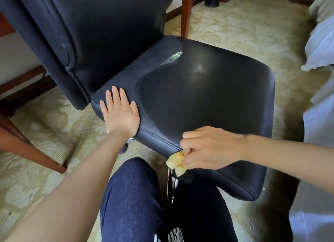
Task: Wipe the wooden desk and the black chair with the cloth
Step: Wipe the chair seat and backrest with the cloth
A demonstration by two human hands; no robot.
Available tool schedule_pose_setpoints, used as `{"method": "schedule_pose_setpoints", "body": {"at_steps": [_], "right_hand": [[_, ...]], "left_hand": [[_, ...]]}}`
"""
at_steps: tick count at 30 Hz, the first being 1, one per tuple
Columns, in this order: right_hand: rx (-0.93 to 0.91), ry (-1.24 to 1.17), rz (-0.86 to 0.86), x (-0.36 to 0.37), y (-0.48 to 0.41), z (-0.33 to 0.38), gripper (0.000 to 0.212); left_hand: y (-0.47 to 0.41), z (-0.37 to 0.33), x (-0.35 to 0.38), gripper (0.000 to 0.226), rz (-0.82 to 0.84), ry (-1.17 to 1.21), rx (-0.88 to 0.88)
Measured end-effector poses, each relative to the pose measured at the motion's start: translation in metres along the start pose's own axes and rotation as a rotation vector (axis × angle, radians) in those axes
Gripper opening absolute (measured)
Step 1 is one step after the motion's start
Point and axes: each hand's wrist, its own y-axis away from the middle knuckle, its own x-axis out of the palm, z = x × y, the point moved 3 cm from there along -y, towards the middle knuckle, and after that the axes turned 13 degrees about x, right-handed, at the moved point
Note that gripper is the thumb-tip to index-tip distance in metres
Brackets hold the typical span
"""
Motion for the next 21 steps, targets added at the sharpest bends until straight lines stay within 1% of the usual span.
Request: {"method": "schedule_pose_setpoints", "body": {"at_steps": [3, 7, 10, 13, 15, 17, 19, 21], "right_hand": [[0.005, -0.022, -0.058, 0.002, -0.036, -0.005, 0.011], [0.045, -0.056, -0.083, 0.005, -0.079, -0.01, 0.01], [0.095, -0.099, -0.1, 0.006, -0.102, -0.015, 0.009], [0.17, -0.127, -0.148, 0.008, -0.121, -0.02, 0.011], [0.256, -0.151, -0.206, 0.011, -0.133, -0.026, 0.013], [0.394, -0.185, -0.262, 0.013, -0.147, -0.037, 0.014], [0.538, -0.222, -0.308, 0.015, -0.158, -0.05, 0.016], [0.686, -0.237, -0.343, 0.017, -0.167, -0.066, 0.019]], "left_hand": [[-0.001, -0.001, 0.0, 0.056, 0.021, 0.007, -0.005], [-0.006, 0.007, 0.0, 0.056, 0.11, 0.068, 0.005], [-0.013, 0.026, -0.003, 0.053, 0.174, 0.073, 0.099], [-0.02, 0.043, -0.001, 0.051, 0.291, 0.096, 0.154], [-0.023, 0.046, 0.003, 0.056, 0.343, 0.144, 0.132], [-0.022, 0.045, 0.002, 0.06, 0.334, 0.226, 0.061], [-0.015, 0.044, -0.002, 0.055, 0.295, 0.434, -0.017], [-0.006, 0.044, -0.006, 0.052, 0.262, 0.631, -0.045]]}}
